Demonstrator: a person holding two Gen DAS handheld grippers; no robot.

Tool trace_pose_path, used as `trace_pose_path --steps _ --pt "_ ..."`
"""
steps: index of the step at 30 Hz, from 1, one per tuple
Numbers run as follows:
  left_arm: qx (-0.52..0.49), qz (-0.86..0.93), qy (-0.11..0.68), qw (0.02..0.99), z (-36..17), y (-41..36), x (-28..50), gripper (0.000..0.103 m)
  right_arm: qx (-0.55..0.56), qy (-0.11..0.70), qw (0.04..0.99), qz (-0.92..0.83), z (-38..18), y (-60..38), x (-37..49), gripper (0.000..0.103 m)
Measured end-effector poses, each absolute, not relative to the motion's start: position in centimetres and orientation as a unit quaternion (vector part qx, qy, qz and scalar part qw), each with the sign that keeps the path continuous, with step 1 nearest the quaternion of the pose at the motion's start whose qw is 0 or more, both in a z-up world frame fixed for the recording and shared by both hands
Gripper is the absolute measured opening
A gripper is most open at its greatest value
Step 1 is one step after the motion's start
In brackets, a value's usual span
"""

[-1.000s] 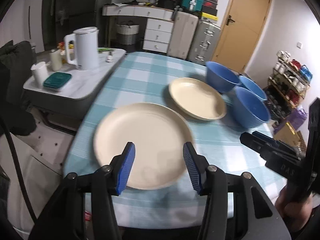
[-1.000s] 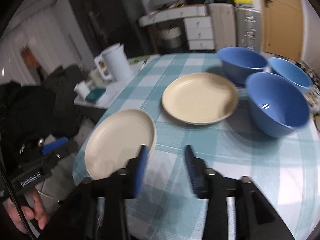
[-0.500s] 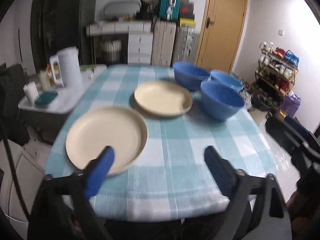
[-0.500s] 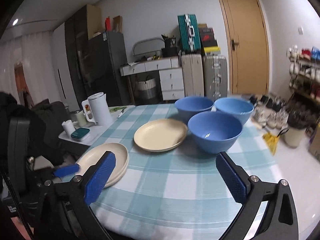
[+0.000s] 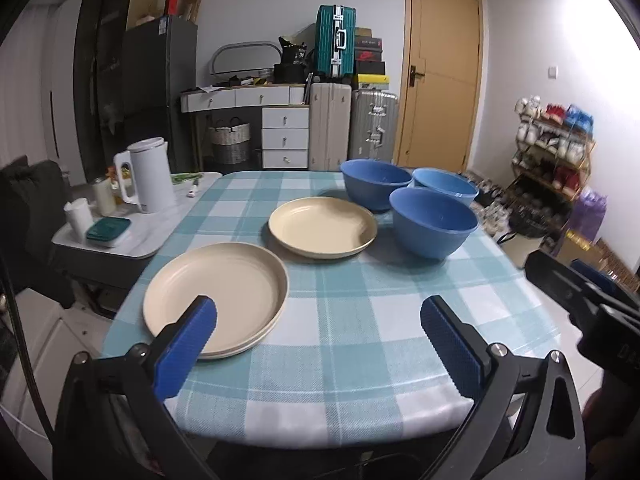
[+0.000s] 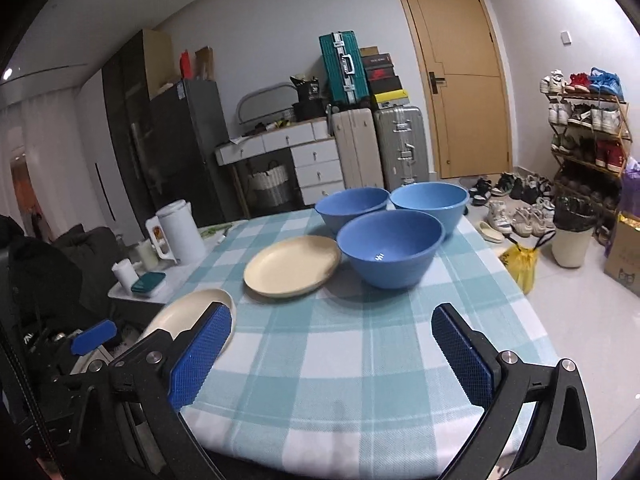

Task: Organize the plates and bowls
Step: 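Move the left gripper toward the cream plate beside the blue bowls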

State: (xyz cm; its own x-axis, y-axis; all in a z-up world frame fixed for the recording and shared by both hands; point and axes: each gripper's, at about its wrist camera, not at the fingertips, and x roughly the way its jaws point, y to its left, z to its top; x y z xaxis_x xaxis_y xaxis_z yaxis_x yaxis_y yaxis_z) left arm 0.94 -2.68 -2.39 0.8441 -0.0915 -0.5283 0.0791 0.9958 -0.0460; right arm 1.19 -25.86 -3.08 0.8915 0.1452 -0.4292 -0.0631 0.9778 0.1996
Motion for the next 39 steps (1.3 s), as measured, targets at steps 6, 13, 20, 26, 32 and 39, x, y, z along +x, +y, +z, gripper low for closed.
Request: trace_pose_path --steps 6,13,20,26,32,39 --pt "-0.013 -0.053 0.266 0.962 -1.9 -2.9 0.0 0.103 0.097 0.235 0.966 0.056 -3.8 -25.8 0.0 0.102" --pt "-0.023 -0.050 0.271 0.961 -2.0 -2.4 -0.3 0.103 0.090 0.242 0.964 0.062 -4.0 -25.0 -0.3 0.102" --pt "-0.028 -0.049 0.280 0.958 -2.4 -2.1 -0.1 0.103 0.096 0.248 0.961 0.069 -4.4 -24.6 0.0 0.102" --pt "-0.033 -0.055 0.289 0.955 -3.5 -1.5 0.6 0.103 0.097 0.253 0.960 0.077 -5.4 -24.3 0.5 0.102" --pt "-0.047 -0.055 0.317 0.946 -5.5 -0.8 3.4 0.103 0.060 0.245 0.964 0.085 -6.7 -23.0 2.1 0.102" --pt "-0.064 -0.051 0.348 0.934 -6.9 0.8 7.6 0.103 0.040 0.258 0.960 0.097 -8.3 -22.4 6.5 0.102"
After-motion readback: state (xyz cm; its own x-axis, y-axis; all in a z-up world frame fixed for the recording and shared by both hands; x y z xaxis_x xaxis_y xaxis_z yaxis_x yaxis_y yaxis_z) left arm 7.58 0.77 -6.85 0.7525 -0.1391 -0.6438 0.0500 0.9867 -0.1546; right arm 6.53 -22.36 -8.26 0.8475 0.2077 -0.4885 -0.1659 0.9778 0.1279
